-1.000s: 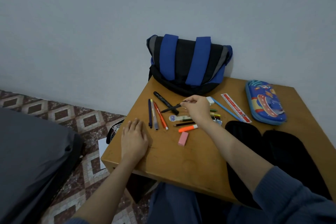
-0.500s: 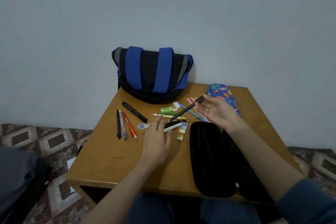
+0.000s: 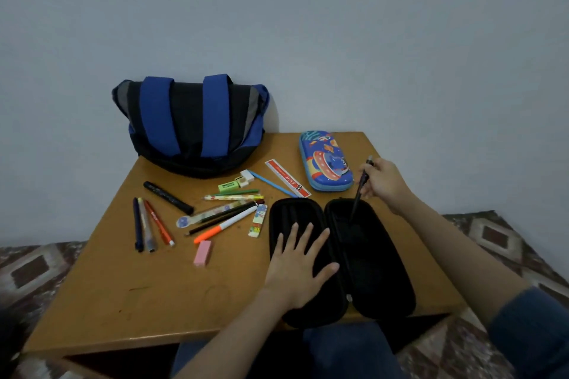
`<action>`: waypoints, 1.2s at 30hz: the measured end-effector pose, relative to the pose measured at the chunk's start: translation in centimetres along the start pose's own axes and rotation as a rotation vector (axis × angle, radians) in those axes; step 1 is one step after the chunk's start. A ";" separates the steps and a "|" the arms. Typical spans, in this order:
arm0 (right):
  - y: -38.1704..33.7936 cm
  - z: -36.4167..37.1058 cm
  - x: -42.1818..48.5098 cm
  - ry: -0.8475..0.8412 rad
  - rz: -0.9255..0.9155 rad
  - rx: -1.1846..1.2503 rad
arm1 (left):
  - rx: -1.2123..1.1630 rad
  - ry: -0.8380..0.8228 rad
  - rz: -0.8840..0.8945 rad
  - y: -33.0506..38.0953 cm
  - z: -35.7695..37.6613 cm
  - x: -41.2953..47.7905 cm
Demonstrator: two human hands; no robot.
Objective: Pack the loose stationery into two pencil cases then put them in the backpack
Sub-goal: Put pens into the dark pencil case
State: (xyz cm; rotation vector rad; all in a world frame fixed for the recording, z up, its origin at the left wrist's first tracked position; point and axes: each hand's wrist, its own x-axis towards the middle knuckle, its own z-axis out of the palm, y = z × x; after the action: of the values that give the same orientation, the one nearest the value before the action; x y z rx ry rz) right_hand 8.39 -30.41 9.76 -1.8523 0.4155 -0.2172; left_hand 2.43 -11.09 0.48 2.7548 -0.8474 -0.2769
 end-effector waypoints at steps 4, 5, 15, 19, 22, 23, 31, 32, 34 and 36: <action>1.8 0.1 0.9 0.044 0.000 -0.161 | 0.022 0.010 0.001 0.0 0.1 -0.1; 2.1 0.3 1.1 0.038 -0.008 -0.171 | 0.027 0.008 0.001 0.0 0.1 -0.1; 4.9 2.5 2.2 -0.145 0.022 -0.411 | 0.063 0.013 0.001 0.1 0.2 0.2; 5.3 3.1 1.5 -0.244 0.059 -0.501 | 0.071 0.011 -0.001 0.1 0.1 0.2; 5.3 3.1 0.8 -0.236 0.031 -0.473 | 0.069 0.011 -0.001 0.1 0.1 0.2; 5.3 3.0 0.7 -0.234 0.030 -0.468 | 0.072 0.010 0.001 0.1 0.1 0.2; 5.7 2.3 -0.4 -0.262 0.130 -0.423 | 0.074 0.014 0.002 0.1 0.2 0.2; 5.8 2.2 -0.4 -0.256 0.134 -0.414 | 0.075 0.014 0.001 0.1 0.2 0.2; 6.1 2.1 -0.4 -0.238 0.138 -0.399 | 0.073 0.014 -0.003 0.0 0.3 0.2; 6.1 2.2 -0.4 -0.216 0.134 -0.392 | 0.070 0.011 -0.004 0.0 0.3 0.2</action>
State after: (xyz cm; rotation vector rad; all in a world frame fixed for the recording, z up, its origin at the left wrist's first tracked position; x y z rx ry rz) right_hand 7.76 -29.96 3.32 -2.1937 0.4522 0.1677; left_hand 2.53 -11.25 0.15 2.8207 -0.8646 -0.2373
